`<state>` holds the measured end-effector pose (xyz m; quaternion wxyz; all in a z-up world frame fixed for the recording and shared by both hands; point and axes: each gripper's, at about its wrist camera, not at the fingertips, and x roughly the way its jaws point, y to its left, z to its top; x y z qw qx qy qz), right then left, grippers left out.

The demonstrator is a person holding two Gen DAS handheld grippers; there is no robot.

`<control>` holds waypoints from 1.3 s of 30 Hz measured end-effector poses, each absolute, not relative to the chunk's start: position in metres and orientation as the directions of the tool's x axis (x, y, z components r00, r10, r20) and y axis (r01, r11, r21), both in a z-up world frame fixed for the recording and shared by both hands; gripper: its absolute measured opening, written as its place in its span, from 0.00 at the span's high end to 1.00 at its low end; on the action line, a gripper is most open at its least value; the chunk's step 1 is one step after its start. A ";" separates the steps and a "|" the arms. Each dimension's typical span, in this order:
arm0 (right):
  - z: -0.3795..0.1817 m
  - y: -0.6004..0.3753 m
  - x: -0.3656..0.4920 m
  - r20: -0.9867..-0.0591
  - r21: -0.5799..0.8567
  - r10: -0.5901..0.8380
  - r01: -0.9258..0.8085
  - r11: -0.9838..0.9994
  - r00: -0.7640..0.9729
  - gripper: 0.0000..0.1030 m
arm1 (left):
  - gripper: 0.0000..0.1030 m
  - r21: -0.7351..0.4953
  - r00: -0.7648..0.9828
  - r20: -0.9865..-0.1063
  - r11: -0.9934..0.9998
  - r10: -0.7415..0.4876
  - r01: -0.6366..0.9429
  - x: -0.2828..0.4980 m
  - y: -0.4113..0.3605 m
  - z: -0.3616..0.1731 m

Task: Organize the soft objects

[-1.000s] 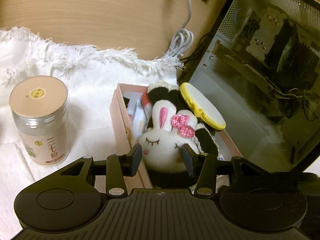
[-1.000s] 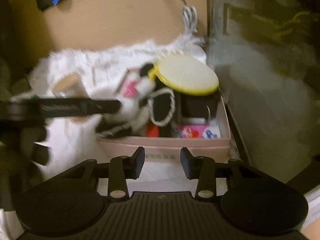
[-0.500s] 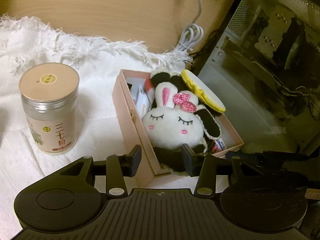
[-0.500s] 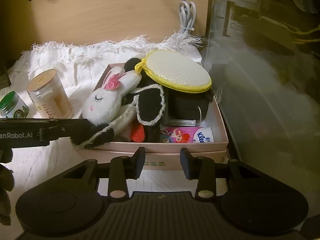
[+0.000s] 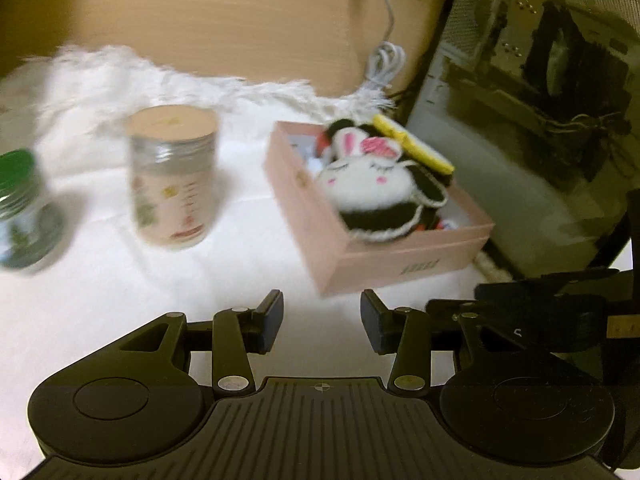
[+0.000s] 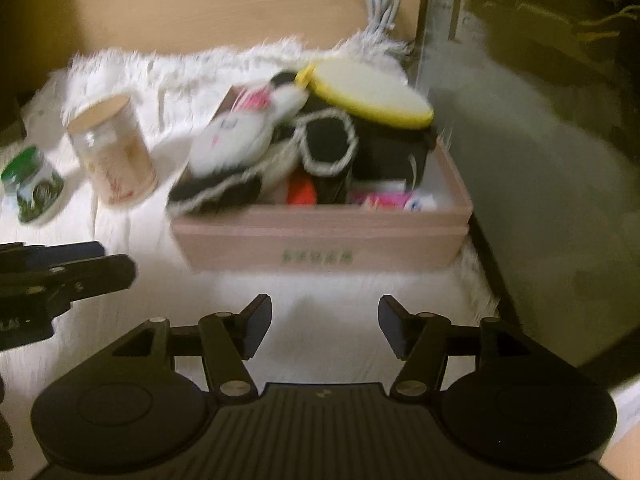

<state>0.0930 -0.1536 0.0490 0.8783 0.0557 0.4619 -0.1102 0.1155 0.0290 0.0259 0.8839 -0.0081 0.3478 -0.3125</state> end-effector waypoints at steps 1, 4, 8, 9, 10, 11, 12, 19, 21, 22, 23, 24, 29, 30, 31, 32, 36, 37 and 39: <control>0.047 -0.151 0.092 -0.829 -0.002 -0.136 0.240 0.971 0.542 0.40 | 0.55 -0.223 0.582 -0.606 0.818 -0.542 0.530 0.109 0.033 0.025; 0.042 -0.142 0.088 -0.836 0.003 -0.100 0.187 0.982 0.539 0.34 | 0.55 -0.224 0.626 -0.609 0.863 -0.487 0.453 0.094 0.041 0.018; 0.030 -0.135 0.088 -0.840 -0.002 -0.032 0.056 0.998 0.542 0.32 | 0.55 -0.216 0.661 -0.644 0.921 -0.384 0.324 0.078 0.038 0.005; 0.027 -0.134 0.089 -0.841 0.001 -0.014 0.027 1.000 0.541 0.30 | 0.55 -0.197 0.677 -0.644 0.933 -0.356 0.303 0.073 0.035 0.002; 0.023 -0.135 0.089 -0.840 0.005 0.005 0.000 1.000 0.543 0.24 | 0.55 -0.180 0.683 -0.657 0.946 -0.319 0.268 0.069 0.029 -0.002; 0.021 -0.137 0.089 -0.834 0.007 0.010 -0.007 1.000 0.551 0.21 | 0.55 -0.194 0.679 -0.669 0.953 -0.302 0.233 0.065 0.026 -0.007; 0.020 -0.139 0.089 -0.834 0.010 0.012 -0.005 1.000 0.552 0.15 | 0.54 -0.210 0.680 -0.671 0.955 -0.296 0.208 0.062 0.025 -0.010; 0.010 -0.162 0.086 -0.795 0.031 0.061 -0.059 0.998 0.603 0.00 | 0.53 -0.075 0.764 -0.626 0.987 -0.155 0.139 0.043 -0.004 -0.016; 0.010 -0.162 0.086 -0.790 0.032 0.066 -0.066 0.997 0.610 0.00 | 0.54 -0.041 0.783 -0.610 0.991 -0.123 0.125 0.041 -0.011 -0.020; 0.010 -0.162 0.086 -0.786 0.029 0.065 -0.069 0.997 0.614 0.00 | 0.55 -0.038 0.791 -0.601 0.993 -0.111 0.111 0.039 -0.012 -0.021; 0.009 -0.163 0.085 -0.777 0.026 0.071 -0.081 0.996 0.625 0.00 | 0.54 -0.034 0.794 -0.599 0.994 -0.106 0.108 0.038 -0.013 -0.021; 0.008 -0.165 0.085 -0.770 0.031 0.085 -0.097 0.995 0.633 0.00 | 0.54 -0.024 0.793 -0.601 0.994 -0.101 0.109 0.039 -0.014 -0.021; 0.001 -0.174 0.077 -0.699 0.039 0.162 -0.189 0.981 0.696 0.00 | 0.59 -0.054 0.796 -0.597 0.995 -0.103 0.088 0.038 -0.009 -0.021; 0.000 -0.176 0.077 -0.696 0.049 0.168 -0.188 0.981 0.698 0.00 | 0.59 -0.043 0.795 -0.598 0.995 -0.097 0.090 0.038 -0.010 -0.021; 0.001 -0.176 0.077 -0.696 0.048 0.167 -0.188 0.981 0.698 0.00 | 0.59 -0.027 0.795 -0.600 0.995 -0.089 0.091 0.037 -0.013 -0.021; 0.001 -0.175 0.078 -0.697 0.043 0.164 -0.187 0.981 0.698 0.00 | 0.59 -0.005 0.795 -0.602 0.996 -0.077 0.092 0.037 -0.016 -0.021; 0.002 -0.175 0.078 -0.696 0.045 0.165 -0.187 0.981 0.699 0.00 | 0.59 0.004 0.795 -0.603 0.996 -0.067 0.087 0.037 -0.017 -0.021; 0.002 -0.175 0.078 -0.696 0.045 0.165 -0.187 0.981 0.699 0.00 | 0.59 0.003 0.795 -0.603 0.996 -0.067 0.086 0.037 -0.017 -0.021; 0.002 -0.175 0.078 -0.696 0.045 0.165 -0.187 0.981 0.699 0.00 | 0.59 0.004 0.796 -0.602 0.996 -0.067 0.086 0.037 -0.018 -0.021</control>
